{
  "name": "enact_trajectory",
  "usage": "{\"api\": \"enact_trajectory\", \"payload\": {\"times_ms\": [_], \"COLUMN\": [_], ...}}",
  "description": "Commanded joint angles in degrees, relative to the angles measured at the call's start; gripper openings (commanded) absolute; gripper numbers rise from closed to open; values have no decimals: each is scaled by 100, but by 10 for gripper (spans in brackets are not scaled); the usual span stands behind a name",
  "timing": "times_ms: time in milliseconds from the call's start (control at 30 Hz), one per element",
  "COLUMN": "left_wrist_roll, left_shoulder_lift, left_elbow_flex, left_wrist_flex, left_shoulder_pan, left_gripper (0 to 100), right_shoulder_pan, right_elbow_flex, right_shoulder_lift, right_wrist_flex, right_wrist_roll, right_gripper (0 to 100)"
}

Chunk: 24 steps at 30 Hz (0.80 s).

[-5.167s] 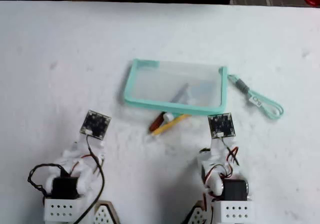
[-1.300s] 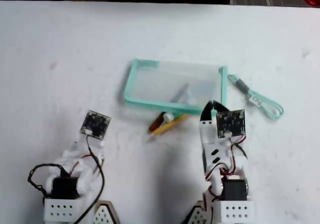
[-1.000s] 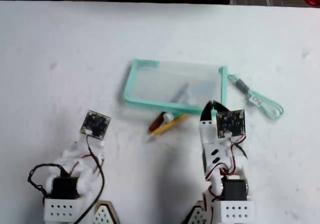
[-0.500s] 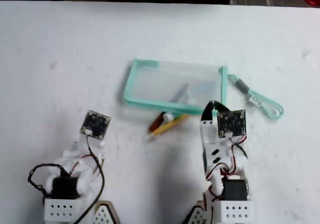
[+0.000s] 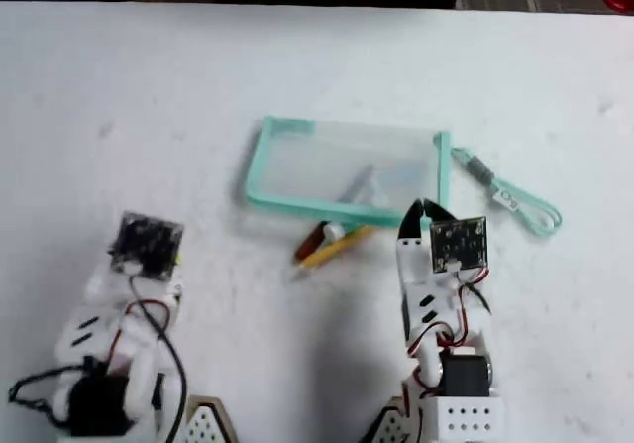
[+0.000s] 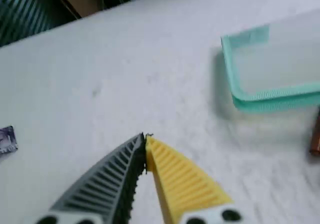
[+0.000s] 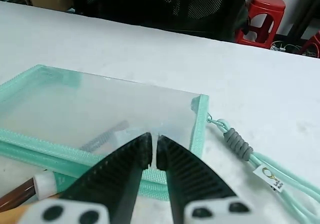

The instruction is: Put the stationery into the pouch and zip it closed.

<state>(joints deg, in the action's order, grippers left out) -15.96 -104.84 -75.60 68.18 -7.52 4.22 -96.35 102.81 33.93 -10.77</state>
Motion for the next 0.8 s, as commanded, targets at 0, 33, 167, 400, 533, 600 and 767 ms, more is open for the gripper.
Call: {"api": "enact_trajectory", "payload": {"times_ms": [0,33,167,400,533,600,767], "left_wrist_roll": [70,79,44,79,185,387,246], "left_shoulder_lift": [22,22,22,22,31,48,681], "left_elbow_flex": [563,563,554,352,387,422,519], "left_wrist_flex": [-193,-193,-202,-1468,-2031,-2110,-2224], "left_shoulder_pan": [92,119,251,277,382,734,1807], "left_gripper": [24,24,26,24,25,27,28], "right_shoulder_pan": [-22,-22,-13,-40,-40,-40,-40], "right_elbow_flex": [-53,-53,-53,-53,-53,-53,-53], "right_shoulder_lift": [-13,-13,-13,-13,-13,-13,-13], "right_wrist_flex": [31,31,31,31,31,31,92], "right_wrist_roll": [-53,-53,-53,-53,-53,-53,-53], "right_gripper": [18,18,18,18,18,18,18]}}
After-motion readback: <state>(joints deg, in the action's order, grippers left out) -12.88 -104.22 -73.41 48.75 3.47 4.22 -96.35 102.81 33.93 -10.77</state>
